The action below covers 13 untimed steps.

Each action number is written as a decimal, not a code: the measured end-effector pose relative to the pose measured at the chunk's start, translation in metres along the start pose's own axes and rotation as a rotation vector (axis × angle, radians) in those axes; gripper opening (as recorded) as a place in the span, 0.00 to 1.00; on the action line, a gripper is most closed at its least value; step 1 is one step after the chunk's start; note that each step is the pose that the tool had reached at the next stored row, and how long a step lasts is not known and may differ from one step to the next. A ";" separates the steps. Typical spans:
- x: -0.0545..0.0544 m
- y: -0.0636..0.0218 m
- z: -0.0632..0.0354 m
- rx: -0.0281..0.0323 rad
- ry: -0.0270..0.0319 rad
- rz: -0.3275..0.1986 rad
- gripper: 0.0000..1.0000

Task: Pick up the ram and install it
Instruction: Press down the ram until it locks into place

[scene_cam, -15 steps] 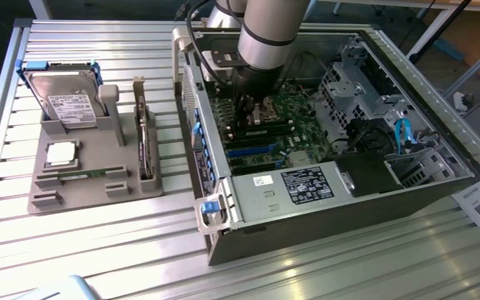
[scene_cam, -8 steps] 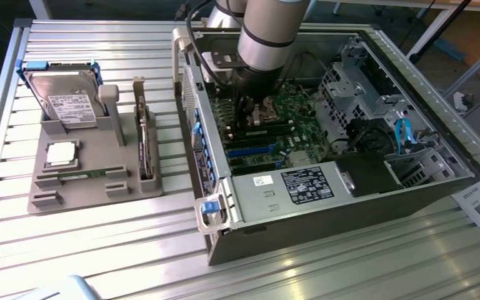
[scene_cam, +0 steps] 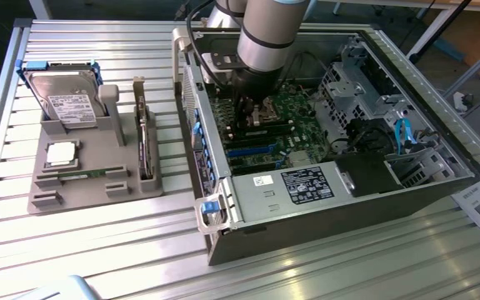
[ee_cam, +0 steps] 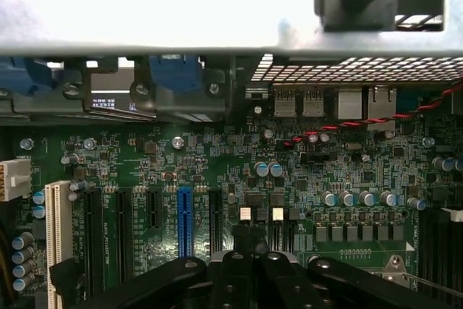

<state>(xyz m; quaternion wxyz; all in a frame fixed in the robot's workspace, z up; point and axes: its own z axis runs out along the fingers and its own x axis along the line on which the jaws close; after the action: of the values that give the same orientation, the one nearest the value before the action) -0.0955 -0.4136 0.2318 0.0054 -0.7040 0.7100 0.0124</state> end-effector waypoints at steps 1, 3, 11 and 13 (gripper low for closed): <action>0.000 0.0000 0.0000 0.0000 -0.0001 0.000 0.10; 0.000 0.0000 0.0001 0.0000 -0.0001 0.000 0.10; 0.000 0.0000 0.0014 0.0000 0.0000 0.000 0.10; 0.001 0.0000 0.0019 0.0000 -0.0003 0.000 0.10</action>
<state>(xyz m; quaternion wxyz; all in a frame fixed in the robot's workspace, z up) -0.0955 -0.4141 0.2299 0.0055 -0.7040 0.7100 0.0124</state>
